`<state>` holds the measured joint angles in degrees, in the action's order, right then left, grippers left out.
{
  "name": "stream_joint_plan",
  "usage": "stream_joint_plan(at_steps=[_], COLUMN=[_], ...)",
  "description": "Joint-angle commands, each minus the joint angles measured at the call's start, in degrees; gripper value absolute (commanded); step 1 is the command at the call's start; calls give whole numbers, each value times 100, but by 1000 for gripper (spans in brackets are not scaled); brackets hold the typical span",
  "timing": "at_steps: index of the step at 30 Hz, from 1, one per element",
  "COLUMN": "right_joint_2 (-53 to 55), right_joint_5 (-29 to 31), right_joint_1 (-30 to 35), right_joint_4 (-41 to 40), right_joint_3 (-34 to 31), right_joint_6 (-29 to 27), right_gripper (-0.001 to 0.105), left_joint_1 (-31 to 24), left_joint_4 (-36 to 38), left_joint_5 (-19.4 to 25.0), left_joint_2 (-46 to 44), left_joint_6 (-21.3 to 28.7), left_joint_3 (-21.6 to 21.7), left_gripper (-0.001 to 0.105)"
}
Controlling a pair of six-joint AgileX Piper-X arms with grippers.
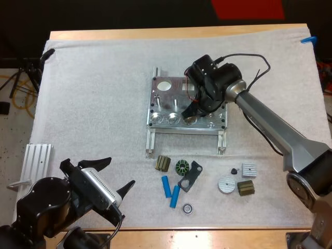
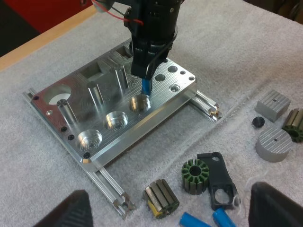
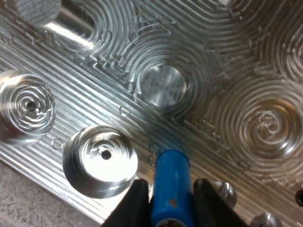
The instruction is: Load cells from left to right
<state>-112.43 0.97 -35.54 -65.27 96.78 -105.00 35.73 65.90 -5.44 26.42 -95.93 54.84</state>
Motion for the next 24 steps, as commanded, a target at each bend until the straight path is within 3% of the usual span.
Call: stream_joint_plan(at_steps=[1, 24], right_joint_2=[-67, -263], right_joint_5=[-159, 231], right_joint_1=[-66, -43], right_joint_4=[-157, 51], right_joint_3=[-28, -28], right_joint_6=[-41, 240], right_gripper=[0, 0], left_joint_1=[5, 5], left_joint_4=[-18, -18], left_joint_5=[57, 57], left_joint_2=[-21, -21], left_joint_6=[-24, -24], left_joint_3=[34, 34], left_gripper=[67, 67])
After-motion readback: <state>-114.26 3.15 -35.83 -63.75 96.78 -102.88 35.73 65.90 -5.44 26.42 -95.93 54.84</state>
